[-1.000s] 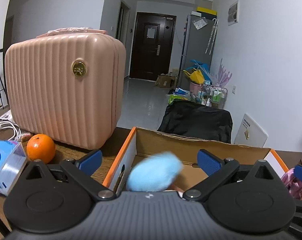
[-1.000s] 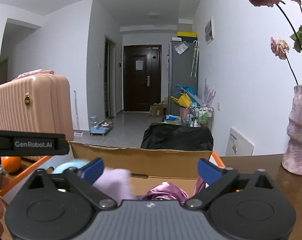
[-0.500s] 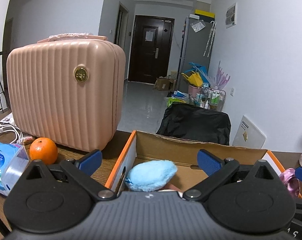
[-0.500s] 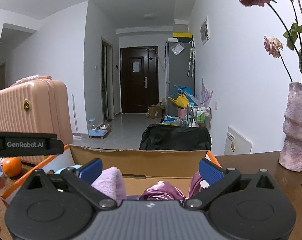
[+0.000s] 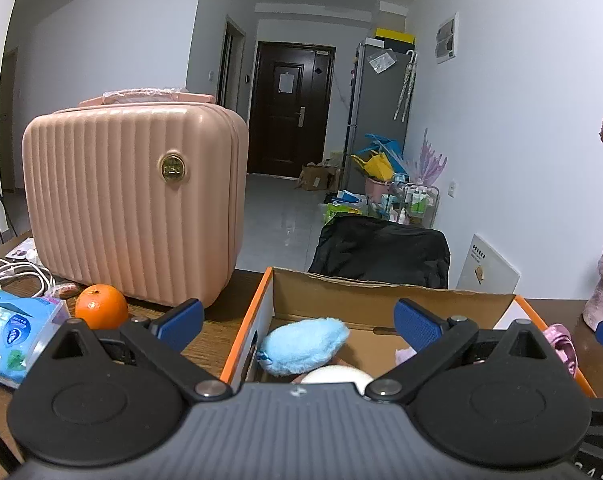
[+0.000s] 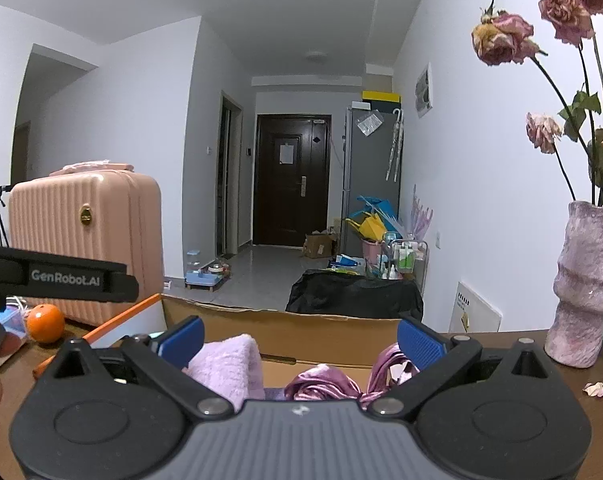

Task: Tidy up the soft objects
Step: 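Withdraw both tools from the box toward the remaining soft items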

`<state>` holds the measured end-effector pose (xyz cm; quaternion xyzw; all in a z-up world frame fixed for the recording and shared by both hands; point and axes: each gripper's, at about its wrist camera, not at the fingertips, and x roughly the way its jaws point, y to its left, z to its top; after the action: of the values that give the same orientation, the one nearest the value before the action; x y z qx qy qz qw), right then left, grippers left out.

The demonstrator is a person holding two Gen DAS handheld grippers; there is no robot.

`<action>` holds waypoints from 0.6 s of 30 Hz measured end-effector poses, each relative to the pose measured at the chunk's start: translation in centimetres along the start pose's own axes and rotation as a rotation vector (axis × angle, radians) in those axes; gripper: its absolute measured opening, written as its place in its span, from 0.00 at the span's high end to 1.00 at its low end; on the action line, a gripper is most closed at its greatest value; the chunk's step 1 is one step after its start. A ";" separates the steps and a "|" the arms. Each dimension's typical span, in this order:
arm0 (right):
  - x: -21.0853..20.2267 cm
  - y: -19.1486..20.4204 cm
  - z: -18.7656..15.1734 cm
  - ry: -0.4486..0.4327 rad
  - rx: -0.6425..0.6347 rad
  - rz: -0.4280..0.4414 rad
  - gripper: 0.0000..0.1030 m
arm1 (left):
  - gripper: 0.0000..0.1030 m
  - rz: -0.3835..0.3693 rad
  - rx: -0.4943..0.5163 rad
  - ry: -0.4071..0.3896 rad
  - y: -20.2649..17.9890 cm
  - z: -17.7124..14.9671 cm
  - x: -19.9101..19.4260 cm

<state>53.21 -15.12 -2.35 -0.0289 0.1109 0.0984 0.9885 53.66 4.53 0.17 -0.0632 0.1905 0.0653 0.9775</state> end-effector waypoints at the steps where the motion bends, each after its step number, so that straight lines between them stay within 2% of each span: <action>1: -0.3 0.0 -0.1 -0.001 -0.005 0.002 0.00 | 0.00 -0.001 0.005 -0.002 0.0 -0.1 -0.3; 18: -5.5 -0.9 -1.9 0.005 -0.046 -0.003 0.00 | 0.00 -0.008 0.063 -0.022 0.3 -2.6 -5.5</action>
<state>47.71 -17.21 -2.93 -0.0520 0.1112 0.0993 0.9875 47.62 3.86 -0.19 -0.0325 0.1814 0.0561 0.9813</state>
